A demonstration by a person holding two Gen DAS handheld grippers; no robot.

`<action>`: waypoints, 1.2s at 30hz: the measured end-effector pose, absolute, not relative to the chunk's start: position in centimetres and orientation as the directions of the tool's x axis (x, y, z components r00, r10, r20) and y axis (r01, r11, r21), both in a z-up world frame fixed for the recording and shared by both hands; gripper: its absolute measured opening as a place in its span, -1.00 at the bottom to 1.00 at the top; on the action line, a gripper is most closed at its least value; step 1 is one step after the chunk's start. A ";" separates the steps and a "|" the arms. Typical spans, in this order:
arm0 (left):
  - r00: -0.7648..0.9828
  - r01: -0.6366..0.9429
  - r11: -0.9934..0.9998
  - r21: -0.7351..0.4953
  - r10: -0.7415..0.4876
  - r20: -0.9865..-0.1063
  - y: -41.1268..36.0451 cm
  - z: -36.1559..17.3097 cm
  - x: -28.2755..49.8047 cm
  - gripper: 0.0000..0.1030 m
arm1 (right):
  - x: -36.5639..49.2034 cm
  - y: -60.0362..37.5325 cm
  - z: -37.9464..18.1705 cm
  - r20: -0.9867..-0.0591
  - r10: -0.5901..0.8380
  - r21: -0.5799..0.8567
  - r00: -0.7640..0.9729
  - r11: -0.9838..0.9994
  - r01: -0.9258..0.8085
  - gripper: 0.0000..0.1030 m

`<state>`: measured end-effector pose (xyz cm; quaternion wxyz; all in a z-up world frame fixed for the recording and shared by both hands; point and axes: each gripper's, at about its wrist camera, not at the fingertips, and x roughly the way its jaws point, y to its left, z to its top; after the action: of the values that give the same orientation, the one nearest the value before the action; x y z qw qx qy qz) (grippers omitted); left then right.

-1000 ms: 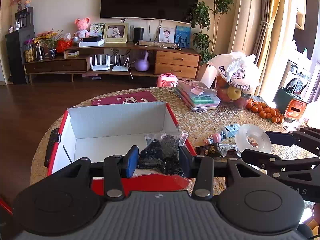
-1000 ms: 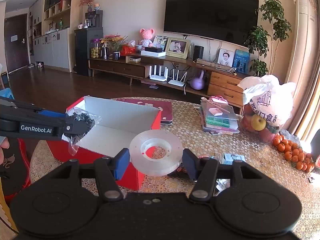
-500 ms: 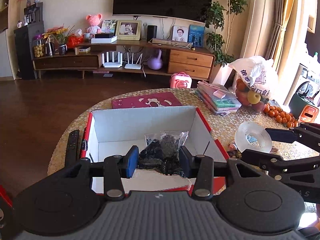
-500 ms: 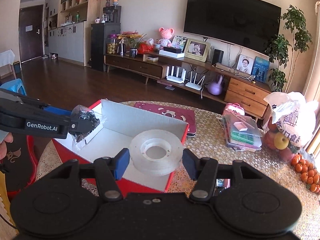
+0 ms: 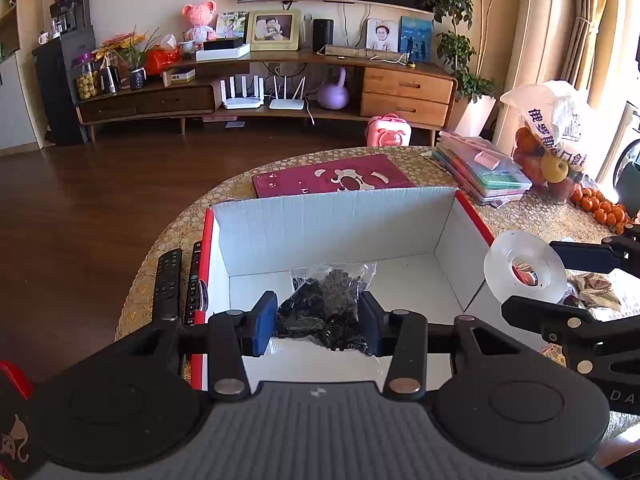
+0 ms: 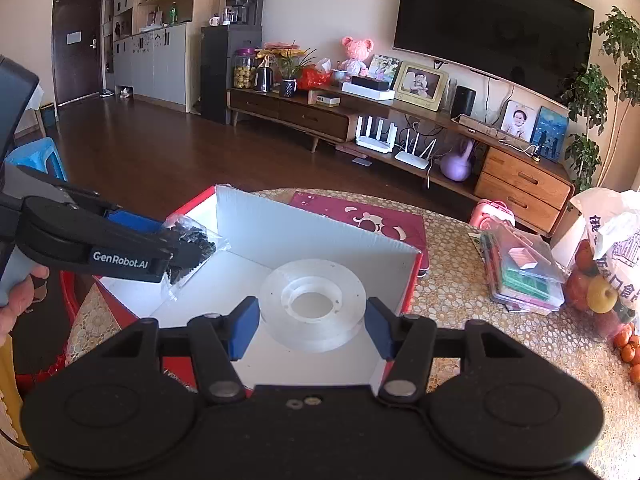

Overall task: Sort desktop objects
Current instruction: 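Carry the dark bag and tape roll over the red box with both grippers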

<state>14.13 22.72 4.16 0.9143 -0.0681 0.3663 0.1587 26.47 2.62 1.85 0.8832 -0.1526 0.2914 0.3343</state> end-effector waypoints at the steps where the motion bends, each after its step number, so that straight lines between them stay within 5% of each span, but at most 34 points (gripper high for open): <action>1: 0.677 -0.338 0.941 -0.005 0.239 -0.696 22.9 4.0 14.4 -0.16 | 26.7 2.8 1.6 -0.623 0.500 -0.072 0.602 0.729 -0.680 0.12; 36: 0.454 -0.291 0.956 0.041 0.176 -0.874 26.9 -3.1 24.3 -0.16 | 33.9 8.9 -6.3 -0.838 0.362 -0.072 0.408 0.668 -0.741 0.11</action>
<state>24.27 26.94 -3.06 0.8506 -0.0569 0.5044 0.1371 33.93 8.88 -6.30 0.8088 -0.2234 0.4241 0.3407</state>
